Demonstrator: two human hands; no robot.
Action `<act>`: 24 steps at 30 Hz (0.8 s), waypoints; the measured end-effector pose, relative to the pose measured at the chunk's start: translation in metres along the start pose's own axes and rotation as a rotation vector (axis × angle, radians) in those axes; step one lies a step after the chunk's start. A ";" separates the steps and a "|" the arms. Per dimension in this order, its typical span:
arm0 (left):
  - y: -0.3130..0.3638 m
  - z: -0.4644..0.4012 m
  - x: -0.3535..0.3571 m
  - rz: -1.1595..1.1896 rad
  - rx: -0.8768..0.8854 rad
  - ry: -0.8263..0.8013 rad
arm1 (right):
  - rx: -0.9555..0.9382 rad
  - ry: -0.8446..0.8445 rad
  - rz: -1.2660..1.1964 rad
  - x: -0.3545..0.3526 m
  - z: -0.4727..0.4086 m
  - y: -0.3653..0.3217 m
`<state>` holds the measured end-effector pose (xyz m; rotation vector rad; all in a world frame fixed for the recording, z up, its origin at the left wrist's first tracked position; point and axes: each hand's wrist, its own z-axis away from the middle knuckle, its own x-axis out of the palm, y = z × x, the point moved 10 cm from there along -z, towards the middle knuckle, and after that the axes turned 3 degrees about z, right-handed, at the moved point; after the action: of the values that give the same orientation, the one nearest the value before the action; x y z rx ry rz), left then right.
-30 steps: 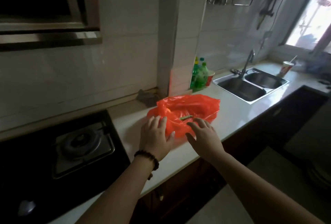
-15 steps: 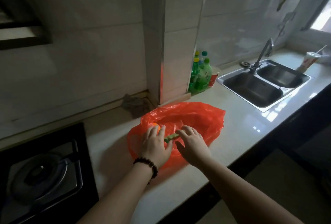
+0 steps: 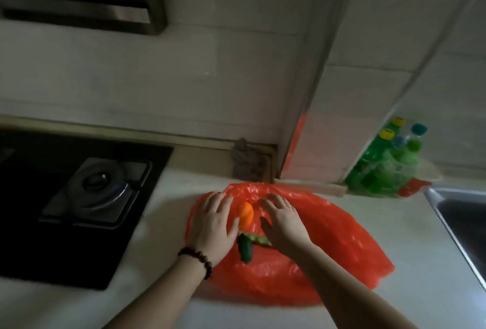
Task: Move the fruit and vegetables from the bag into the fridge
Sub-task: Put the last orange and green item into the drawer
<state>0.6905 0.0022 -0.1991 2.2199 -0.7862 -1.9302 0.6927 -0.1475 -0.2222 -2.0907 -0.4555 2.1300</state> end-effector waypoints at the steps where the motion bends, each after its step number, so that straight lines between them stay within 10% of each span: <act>1: 0.004 0.004 -0.003 0.002 -0.027 0.031 | -0.058 -0.013 -0.002 0.001 -0.004 -0.001; 12: -0.005 0.038 0.057 -0.061 -0.315 -0.160 | -0.554 -0.217 0.006 0.038 -0.039 -0.029; 24: -0.074 0.042 0.079 0.177 -0.522 -0.179 | -0.265 -0.517 -0.349 0.082 -0.087 -0.005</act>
<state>0.6790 0.0425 -0.3073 1.6389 -0.4104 -1.9798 0.7749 -0.1077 -0.2994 -1.3867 -1.1179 2.4650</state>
